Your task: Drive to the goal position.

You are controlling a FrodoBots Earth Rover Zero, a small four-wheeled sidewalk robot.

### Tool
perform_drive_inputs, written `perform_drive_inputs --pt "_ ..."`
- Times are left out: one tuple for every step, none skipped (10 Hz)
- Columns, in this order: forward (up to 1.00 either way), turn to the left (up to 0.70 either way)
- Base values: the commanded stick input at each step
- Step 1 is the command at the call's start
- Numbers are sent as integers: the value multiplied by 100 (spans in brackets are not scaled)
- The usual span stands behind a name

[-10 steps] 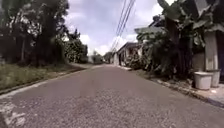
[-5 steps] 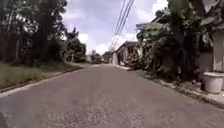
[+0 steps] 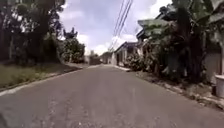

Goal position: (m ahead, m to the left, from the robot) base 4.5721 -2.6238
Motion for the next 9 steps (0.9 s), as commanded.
perform_drive_inputs --pt "69 0" --pt "70 0" --pt "70 0" --pt "70 0" --pt "70 0" --pt "70 0" --pt "70 0" --pt "70 0" --pt "70 0"
